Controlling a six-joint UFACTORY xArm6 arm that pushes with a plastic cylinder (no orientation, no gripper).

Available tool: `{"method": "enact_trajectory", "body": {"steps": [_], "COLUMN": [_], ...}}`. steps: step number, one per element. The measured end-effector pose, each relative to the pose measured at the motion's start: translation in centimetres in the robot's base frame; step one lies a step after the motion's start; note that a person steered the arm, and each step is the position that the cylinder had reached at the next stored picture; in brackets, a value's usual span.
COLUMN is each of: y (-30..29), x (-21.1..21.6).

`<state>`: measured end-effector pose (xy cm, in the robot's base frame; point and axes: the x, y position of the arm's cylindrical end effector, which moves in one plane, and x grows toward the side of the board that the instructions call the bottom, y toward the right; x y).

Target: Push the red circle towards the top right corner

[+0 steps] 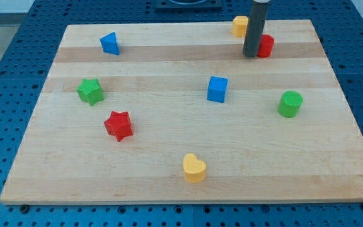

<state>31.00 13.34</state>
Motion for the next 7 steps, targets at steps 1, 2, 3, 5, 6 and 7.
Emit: {"method": "enact_trajectory", "body": {"steps": [1,2,3,5,6,7], "y": [0.9,1.0,1.0,2.7,5.0,5.2], "x": [1.3,0.6,-1.6,-2.6,-2.6,-2.8]}}
